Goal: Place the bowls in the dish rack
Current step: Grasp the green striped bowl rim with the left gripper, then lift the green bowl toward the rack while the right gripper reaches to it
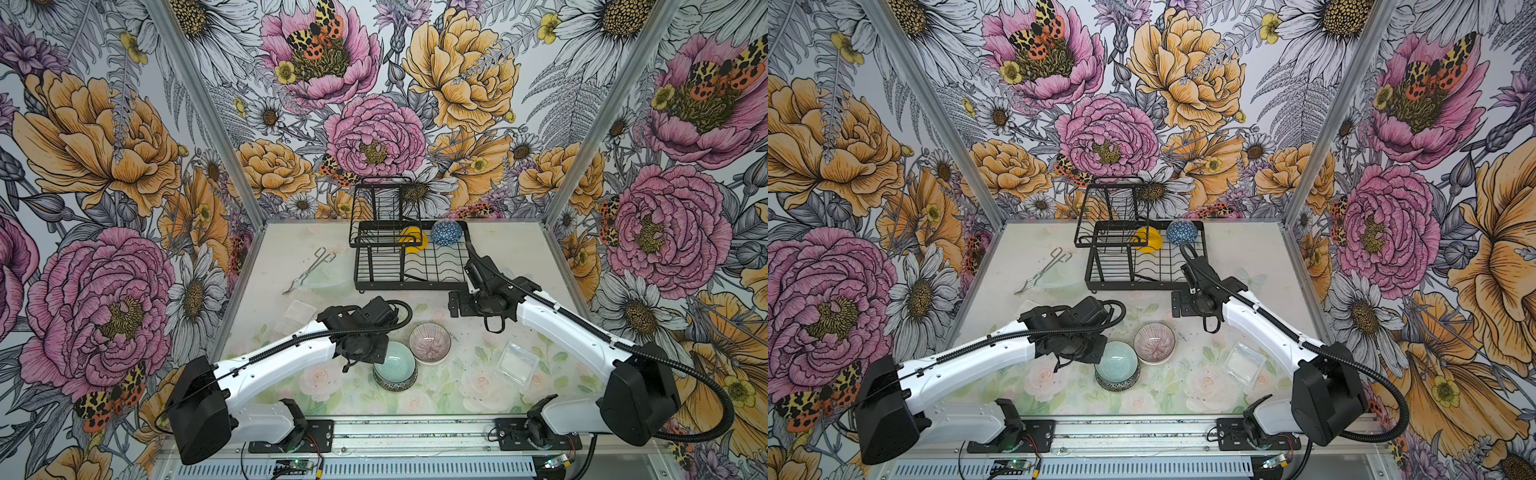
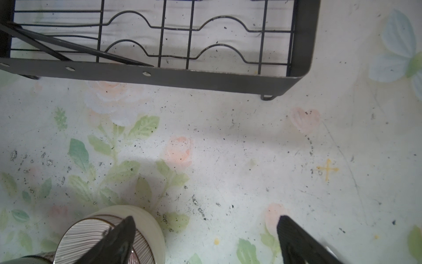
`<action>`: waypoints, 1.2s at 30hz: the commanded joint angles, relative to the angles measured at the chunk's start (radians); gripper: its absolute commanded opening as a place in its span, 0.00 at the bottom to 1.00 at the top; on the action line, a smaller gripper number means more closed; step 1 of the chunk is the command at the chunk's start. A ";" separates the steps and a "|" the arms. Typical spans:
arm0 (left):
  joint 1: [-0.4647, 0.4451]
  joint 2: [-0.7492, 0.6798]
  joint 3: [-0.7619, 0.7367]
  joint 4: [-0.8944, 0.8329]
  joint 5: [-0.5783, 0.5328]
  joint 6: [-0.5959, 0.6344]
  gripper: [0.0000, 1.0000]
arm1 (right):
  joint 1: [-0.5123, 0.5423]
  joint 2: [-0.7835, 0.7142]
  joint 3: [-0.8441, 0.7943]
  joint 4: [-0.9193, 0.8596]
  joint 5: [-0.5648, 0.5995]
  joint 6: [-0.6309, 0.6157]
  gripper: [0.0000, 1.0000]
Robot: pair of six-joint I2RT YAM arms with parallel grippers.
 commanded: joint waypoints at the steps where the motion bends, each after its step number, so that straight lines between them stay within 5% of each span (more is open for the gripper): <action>1: -0.024 0.011 0.046 0.029 -0.034 -0.033 0.00 | -0.008 -0.048 -0.014 0.028 -0.003 -0.001 0.98; 36: -0.030 -0.095 0.081 -0.033 -0.091 -0.008 0.00 | -0.004 -0.118 -0.022 0.026 -0.032 0.004 0.99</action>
